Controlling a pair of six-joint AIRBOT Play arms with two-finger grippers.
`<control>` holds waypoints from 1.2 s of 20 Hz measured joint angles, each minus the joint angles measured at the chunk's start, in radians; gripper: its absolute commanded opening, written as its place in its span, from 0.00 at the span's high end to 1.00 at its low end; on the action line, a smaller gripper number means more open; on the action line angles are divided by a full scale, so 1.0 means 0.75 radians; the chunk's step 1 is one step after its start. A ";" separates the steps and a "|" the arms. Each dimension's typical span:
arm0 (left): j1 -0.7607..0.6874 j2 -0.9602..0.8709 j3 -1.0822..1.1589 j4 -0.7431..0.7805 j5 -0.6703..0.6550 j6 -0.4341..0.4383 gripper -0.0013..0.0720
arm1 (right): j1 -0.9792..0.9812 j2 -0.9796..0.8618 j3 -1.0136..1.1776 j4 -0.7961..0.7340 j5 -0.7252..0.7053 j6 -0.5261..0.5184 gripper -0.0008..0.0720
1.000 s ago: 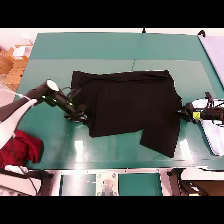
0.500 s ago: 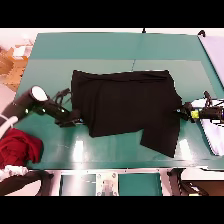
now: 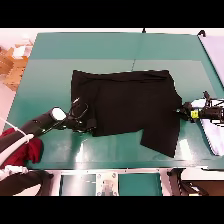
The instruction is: Fold the shirts.
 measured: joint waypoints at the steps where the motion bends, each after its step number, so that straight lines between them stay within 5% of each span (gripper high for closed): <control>1: -0.005 -0.002 0.001 -0.007 0.007 0.007 0.95 | 0.000 0.000 0.000 -0.028 0.012 0.000 0.89; 2: -0.005 -0.003 0.005 -0.003 0.008 0.013 0.95 | 0.000 0.001 0.002 -0.048 0.021 0.001 0.96; 7: 0.094 0.013 0.174 0.119 -0.115 0.023 0.95 | 0.002 0.061 0.075 -0.092 0.086 0.001 0.96; 14: 0.223 0.144 1.105 0.381 -0.487 0.027 0.95 | 0.002 0.499 0.596 0.535 0.209 0.001 0.96; 19: 0.237 0.193 1.876 0.506 -0.694 0.028 0.95 | -0.027 0.816 0.986 0.733 0.047 0.001 0.96; 24: 0.239 0.334 2.035 0.559 -0.765 0.028 0.95 | -0.070 1.022 1.123 0.764 -0.139 -0.011 0.96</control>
